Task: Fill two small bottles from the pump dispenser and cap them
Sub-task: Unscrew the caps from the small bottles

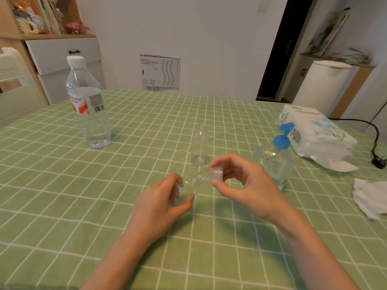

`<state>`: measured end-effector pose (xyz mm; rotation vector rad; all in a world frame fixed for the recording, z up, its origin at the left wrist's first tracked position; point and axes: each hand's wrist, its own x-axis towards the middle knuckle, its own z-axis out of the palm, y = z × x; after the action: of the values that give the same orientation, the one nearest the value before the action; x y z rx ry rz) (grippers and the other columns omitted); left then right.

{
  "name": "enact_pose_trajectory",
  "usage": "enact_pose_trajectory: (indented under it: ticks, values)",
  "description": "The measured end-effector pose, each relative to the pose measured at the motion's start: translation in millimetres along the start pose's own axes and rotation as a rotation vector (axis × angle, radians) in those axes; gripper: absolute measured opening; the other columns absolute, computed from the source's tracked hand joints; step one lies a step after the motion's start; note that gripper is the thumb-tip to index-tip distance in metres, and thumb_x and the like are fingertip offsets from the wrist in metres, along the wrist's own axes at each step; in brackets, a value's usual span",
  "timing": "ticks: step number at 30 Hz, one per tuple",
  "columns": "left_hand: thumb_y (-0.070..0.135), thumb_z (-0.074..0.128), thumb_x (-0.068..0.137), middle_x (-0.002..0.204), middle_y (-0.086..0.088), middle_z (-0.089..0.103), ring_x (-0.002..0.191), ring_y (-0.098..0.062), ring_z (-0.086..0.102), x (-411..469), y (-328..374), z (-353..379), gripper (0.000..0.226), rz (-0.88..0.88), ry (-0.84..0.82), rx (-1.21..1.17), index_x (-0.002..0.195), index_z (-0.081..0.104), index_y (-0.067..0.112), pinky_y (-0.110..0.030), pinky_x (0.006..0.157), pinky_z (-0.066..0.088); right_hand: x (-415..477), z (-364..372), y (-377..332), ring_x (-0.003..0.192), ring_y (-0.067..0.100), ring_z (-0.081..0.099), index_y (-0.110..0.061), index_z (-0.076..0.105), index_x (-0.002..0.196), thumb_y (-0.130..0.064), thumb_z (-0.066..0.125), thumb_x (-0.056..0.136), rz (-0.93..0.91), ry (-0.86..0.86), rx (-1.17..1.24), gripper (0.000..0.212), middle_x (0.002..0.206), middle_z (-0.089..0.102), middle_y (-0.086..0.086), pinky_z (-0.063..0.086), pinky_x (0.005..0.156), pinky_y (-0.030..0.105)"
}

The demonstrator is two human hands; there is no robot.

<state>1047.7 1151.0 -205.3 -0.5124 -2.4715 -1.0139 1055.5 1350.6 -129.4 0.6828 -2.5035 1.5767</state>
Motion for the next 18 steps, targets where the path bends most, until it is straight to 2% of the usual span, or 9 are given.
enact_pose_trajectory:
  ticks: [4, 6, 8, 13, 16, 18]
  values:
    - [0.042, 0.068, 0.072, 0.059, 0.009, 0.053, 0.057, -0.007, 0.053, 2, 0, 0, 0.024, -0.081, 0.052, -0.123, 0.073, 0.044, 0.038, -0.025, 0.051, 0.044, 9, 2, 15, 0.08, 0.015, 0.064, -0.016, 0.057, 0.091, -0.006, 0.072, 0.078, 0.11, 0.115, 0.013, 0.022, 0.088, 0.069, 0.007, 0.053, 0.075, 0.021]
    - [0.037, 0.071, 0.073, 0.058, 0.006, 0.054, 0.053, -0.008, 0.051, 3, 1, 0, 0.026, -0.133, 0.073, -0.183, 0.072, 0.046, 0.035, -0.031, 0.054, 0.046, 15, 8, 25, 0.078, 0.014, 0.064, -0.017, 0.055, 0.09, -0.011, 0.071, 0.079, 0.212, 0.098, -0.031, 0.02, 0.086, 0.07, 0.004, 0.053, 0.076, 0.025]
    - [0.035, 0.071, 0.074, 0.058, 0.003, 0.054, 0.051, -0.008, 0.049, 3, 1, -1, 0.022, -0.181, 0.082, -0.222, 0.074, 0.049, 0.029, -0.034, 0.055, 0.046, 22, 16, 34, 0.079, 0.011, 0.064, -0.02, 0.056, 0.093, -0.011, 0.071, 0.08, 0.269, 0.068, -0.038, 0.022, 0.086, 0.07, 0.0, 0.053, 0.075, 0.023]
    - [0.033, 0.07, 0.074, 0.057, 0.002, 0.053, 0.047, -0.003, 0.044, 5, 2, -1, 0.021, -0.247, 0.113, -0.295, 0.077, 0.052, 0.023, -0.022, 0.051, 0.041, 34, 32, 47, 0.085, 0.001, 0.062, -0.027, 0.061, 0.1, -0.011, 0.071, 0.081, 0.299, 0.014, -0.121, 0.026, 0.097, 0.066, -0.008, 0.048, 0.072, 0.007]
    - [0.035, 0.069, 0.074, 0.056, 0.003, 0.052, 0.047, -0.004, 0.044, 5, 2, -1, 0.022, -0.255, 0.118, -0.303, 0.076, 0.052, 0.022, -0.022, 0.051, 0.041, 35, 38, 50, 0.083, 0.001, 0.061, -0.027, 0.061, 0.094, -0.015, 0.075, 0.079, 0.315, 0.016, -0.172, 0.024, 0.092, 0.065, -0.011, 0.046, 0.07, 0.007]
    - [0.035, 0.069, 0.073, 0.056, 0.004, 0.052, 0.047, -0.003, 0.044, 5, 2, -1, 0.022, -0.257, 0.119, -0.296, 0.076, 0.052, 0.022, -0.019, 0.05, 0.04, 35, 40, 52, 0.086, 0.005, 0.061, -0.027, 0.062, 0.094, -0.02, 0.077, 0.077, 0.321, 0.019, -0.216, 0.024, 0.093, 0.067, -0.009, 0.044, 0.072, 0.012]
